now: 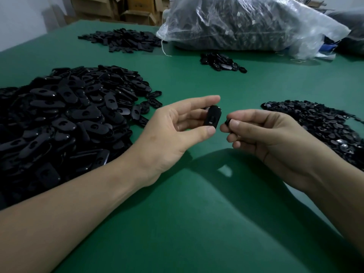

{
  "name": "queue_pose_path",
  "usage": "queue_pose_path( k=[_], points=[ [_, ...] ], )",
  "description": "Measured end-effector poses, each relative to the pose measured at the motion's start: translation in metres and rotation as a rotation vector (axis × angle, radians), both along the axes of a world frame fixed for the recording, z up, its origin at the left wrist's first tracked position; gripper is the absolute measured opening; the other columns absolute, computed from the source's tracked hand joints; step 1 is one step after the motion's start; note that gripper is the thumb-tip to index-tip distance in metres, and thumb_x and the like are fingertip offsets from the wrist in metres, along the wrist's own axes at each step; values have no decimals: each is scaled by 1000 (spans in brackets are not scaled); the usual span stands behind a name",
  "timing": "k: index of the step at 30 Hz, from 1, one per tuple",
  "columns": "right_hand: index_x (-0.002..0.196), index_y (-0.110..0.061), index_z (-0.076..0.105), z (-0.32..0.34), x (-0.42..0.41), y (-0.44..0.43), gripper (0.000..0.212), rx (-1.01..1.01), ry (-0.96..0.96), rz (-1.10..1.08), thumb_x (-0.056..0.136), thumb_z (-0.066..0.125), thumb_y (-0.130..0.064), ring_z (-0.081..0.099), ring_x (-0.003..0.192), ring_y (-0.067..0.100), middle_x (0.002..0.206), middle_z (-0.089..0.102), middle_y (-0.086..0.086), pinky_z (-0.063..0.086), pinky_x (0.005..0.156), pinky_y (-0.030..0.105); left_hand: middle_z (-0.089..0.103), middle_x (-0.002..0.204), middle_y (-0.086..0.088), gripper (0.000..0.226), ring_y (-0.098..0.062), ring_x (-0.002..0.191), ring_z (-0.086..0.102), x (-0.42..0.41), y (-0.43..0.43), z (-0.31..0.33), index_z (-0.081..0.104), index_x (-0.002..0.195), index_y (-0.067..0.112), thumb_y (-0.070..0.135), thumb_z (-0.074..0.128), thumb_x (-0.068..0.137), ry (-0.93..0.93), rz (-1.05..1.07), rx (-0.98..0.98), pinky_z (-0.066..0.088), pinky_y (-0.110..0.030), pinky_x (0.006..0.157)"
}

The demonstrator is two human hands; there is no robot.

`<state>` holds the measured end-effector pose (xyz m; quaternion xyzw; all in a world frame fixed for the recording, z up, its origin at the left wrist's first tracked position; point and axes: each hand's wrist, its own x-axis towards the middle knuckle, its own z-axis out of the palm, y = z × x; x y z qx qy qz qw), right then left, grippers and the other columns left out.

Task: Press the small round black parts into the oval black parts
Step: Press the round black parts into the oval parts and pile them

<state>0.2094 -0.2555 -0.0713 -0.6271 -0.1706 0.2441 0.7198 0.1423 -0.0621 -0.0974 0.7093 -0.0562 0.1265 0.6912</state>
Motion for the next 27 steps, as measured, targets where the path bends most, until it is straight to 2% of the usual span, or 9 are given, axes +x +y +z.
queue_pose_path(
  k=[2,6,11,15,17,20,27],
  points=[
    [82,-15,82,0,-1,0,19,4,-12,-1,64,79,-19,71,69,11,90,78,13,59,66,20,76,116,-7,50,-15,108,72,0,-2,-1,67,132,17,-6,73,89,-11,39,32,54,-21,97],
    [80,-16,82,1,-1,1,20,3,-55,-11,61,81,-22,70,69,13,89,78,12,59,69,20,79,105,5,37,-6,97,74,-2,-5,0,74,117,18,0,80,85,-67,114,136,56,-17,87],
    [80,-17,82,1,-3,2,23,-39,-168,-47,59,83,-27,68,70,12,86,77,10,57,69,20,80,103,4,35,-9,95,76,-2,-6,2,78,112,15,-5,80,83,-92,139,107,57,-18,88],
    [81,-16,80,1,-6,3,6,-154,-384,-125,76,82,-15,70,66,13,75,77,5,54,63,17,80,104,5,37,-8,96,76,-2,-6,1,77,115,13,-7,78,84,-71,105,102,56,-17,88],
    [82,-18,80,0,-7,4,8,-193,-480,-160,82,81,-10,71,64,13,74,77,2,52,60,16,80,104,4,37,-8,97,76,-3,-6,1,76,117,12,-8,77,85,-65,90,99,56,-16,89],
    [84,-21,79,-1,-9,6,9,-236,-580,-190,83,81,-12,72,64,14,74,77,0,57,66,21,80,105,3,37,-8,98,76,-3,-6,2,76,118,9,-8,76,85,-65,80,88,56,-17,90],
    [83,-27,78,-1,-13,7,12,-305,-712,-297,85,81,-16,73,66,10,74,76,-8,61,69,26,81,102,3,36,-9,93,77,-3,-8,3,77,113,14,-7,78,84,-73,103,65,56,-16,87]
  ],
)
